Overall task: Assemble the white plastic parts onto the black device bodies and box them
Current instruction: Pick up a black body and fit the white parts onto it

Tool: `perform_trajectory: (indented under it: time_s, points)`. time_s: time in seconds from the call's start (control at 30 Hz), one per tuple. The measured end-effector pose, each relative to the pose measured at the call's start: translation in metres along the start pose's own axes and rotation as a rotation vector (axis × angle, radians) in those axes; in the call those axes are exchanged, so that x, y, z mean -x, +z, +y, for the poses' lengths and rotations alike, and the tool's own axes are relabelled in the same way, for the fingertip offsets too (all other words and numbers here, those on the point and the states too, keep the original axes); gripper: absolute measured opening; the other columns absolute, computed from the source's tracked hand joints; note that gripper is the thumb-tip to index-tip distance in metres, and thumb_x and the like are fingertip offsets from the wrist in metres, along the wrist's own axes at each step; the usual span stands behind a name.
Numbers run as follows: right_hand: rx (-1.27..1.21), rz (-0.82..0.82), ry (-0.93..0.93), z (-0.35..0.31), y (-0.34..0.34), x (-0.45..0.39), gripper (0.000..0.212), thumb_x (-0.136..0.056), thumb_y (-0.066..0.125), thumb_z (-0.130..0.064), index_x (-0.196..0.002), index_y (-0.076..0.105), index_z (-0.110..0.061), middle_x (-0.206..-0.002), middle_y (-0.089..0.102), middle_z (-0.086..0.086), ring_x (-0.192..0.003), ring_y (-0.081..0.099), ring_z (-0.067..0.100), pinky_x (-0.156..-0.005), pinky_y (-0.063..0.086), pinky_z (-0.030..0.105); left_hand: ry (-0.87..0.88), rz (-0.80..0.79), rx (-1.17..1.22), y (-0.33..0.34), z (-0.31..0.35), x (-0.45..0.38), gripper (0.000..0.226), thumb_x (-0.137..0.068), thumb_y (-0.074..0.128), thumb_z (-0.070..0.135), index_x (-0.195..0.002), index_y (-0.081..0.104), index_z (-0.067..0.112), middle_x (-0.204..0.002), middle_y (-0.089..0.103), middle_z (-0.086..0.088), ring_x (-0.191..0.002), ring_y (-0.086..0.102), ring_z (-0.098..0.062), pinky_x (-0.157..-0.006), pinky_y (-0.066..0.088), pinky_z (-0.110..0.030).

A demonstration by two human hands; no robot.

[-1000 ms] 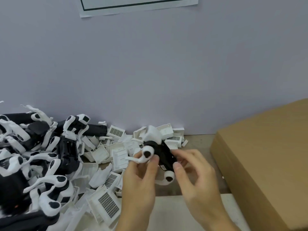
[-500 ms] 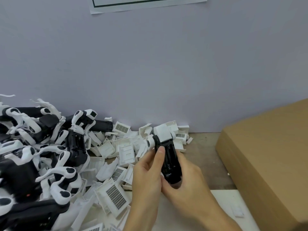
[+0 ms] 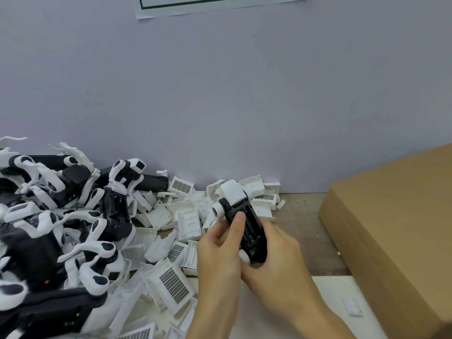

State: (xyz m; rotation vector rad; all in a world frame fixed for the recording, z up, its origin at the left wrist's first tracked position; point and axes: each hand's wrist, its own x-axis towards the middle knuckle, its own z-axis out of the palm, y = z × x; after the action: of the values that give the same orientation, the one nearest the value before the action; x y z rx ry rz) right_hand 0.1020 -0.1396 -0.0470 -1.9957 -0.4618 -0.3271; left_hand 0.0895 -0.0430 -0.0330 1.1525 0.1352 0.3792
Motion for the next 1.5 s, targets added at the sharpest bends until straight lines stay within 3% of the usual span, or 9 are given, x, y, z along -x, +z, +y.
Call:
perform_trajectory:
  time_s: [0.27, 0.43, 0.57, 0.7, 0.9, 1.03, 1.2, 1.37, 1.5]
  points:
    - [0.103, 0.083, -0.031, -0.004, -0.005, -0.003, 0.039, -0.065, 0.065, -0.057, -0.099, 0.066, -0.039, -0.084, 0.068, -0.020, -0.081, 0.064, 0.000, -0.069, 0.052, 0.023, 0.001, -0.051, -0.010, 0.001, 0.000, 0.001, 0.036, -0.076, 0.070, 0.044, -0.099, 0.079, 0.018, -0.102, 0.078, -0.009, -0.102, 0.073, -0.024, -0.095, 0.054, -0.048]
    - [-0.003, -0.017, -0.015, -0.003, -0.005, -0.003, 0.052, -0.065, 0.063, -0.053, -0.117, 0.061, -0.042, -0.103, 0.066, -0.022, -0.097, 0.063, -0.003, -0.075, 0.050, 0.014, 0.063, -0.075, -0.111, -0.001, 0.001, 0.004, 0.014, -0.092, 0.068, 0.016, -0.103, 0.075, 0.022, -0.097, 0.079, 0.000, -0.095, 0.074, -0.011, -0.079, 0.057, -0.026]
    - [-0.086, -0.073, -0.080, -0.002, -0.016, -0.004, 0.041, -0.082, 0.063, -0.036, -0.123, 0.059, -0.043, -0.115, 0.063, -0.022, -0.113, 0.059, -0.002, -0.087, 0.044, 0.009, 0.110, -0.057, -0.154, -0.001, 0.004, 0.004, 0.017, -0.094, 0.066, 0.011, -0.104, 0.073, 0.022, -0.095, 0.079, 0.000, -0.091, 0.075, -0.016, -0.076, 0.060, -0.032]
    - [-0.260, -0.047, -0.055, 0.001, -0.030, -0.005, 0.052, -0.084, 0.056, -0.035, -0.136, 0.054, -0.032, -0.126, 0.065, -0.018, -0.125, 0.056, 0.006, -0.101, 0.046, 0.032, 0.271, -0.094, -0.359, -0.001, 0.000, 0.005, 0.017, -0.089, 0.072, 0.010, -0.091, 0.074, 0.027, -0.081, 0.076, 0.003, -0.075, 0.071, -0.013, -0.062, 0.055, -0.022]
    - [-0.496, 0.120, 0.131, -0.003, -0.022, -0.011, 0.046, -0.074, 0.088, -0.024, -0.110, 0.060, -0.026, -0.089, 0.073, -0.017, -0.081, 0.070, -0.002, -0.064, 0.052, 0.009, 0.350, -0.252, -0.692, 0.001, -0.005, 0.010, 0.029, -0.084, 0.061, 0.013, -0.099, 0.071, 0.035, -0.086, 0.073, 0.015, -0.077, 0.069, -0.007, -0.069, 0.060, -0.037]
    - [-0.484, 0.288, 0.158, 0.002, -0.021, -0.013, 0.026, -0.073, 0.086, -0.033, -0.091, 0.068, -0.031, -0.080, 0.074, -0.012, -0.072, 0.071, 0.006, -0.056, 0.053, 0.014, 0.341, -0.318, -0.764, 0.002, -0.006, 0.011, 0.035, -0.083, 0.058, 0.019, -0.112, 0.069, 0.035, -0.089, 0.071, 0.016, -0.082, 0.068, -0.009, -0.073, 0.060, -0.039]
    - [-0.446, 0.359, 0.150, 0.003, -0.021, -0.014, 0.036, -0.053, 0.077, -0.059, -0.085, 0.068, -0.045, -0.078, 0.075, -0.010, -0.071, 0.073, 0.009, -0.057, 0.055, 0.020, 0.341, -0.331, -0.750, 0.003, -0.007, 0.012, 0.034, -0.084, 0.061, 0.013, -0.107, 0.068, 0.037, -0.080, 0.065, 0.016, -0.071, 0.059, -0.005, -0.065, 0.053, -0.027]
    - [-0.512, 0.235, 0.136, 0.000, -0.019, -0.013, 0.030, -0.074, 0.086, -0.029, -0.099, 0.069, -0.027, -0.088, 0.076, -0.010, -0.081, 0.073, 0.005, -0.063, 0.054, 0.013, 0.324, -0.282, -0.692, 0.000, -0.006, 0.012, 0.038, -0.090, 0.053, 0.006, -0.111, 0.064, 0.035, -0.094, 0.073, 0.019, -0.089, 0.070, -0.003, -0.077, 0.059, -0.032]
    - [-0.498, 0.118, 0.116, 0.000, -0.020, -0.010, 0.059, -0.081, 0.074, -0.048, -0.135, 0.054, -0.035, -0.121, 0.068, -0.015, -0.116, 0.061, -0.003, -0.091, 0.050, 0.021, 0.330, -0.067, -0.507, 0.002, -0.006, 0.007, 0.015, -0.097, 0.058, 0.019, -0.106, 0.058, 0.030, -0.095, 0.073, 0.017, -0.089, 0.070, -0.005, -0.076, 0.057, -0.026]
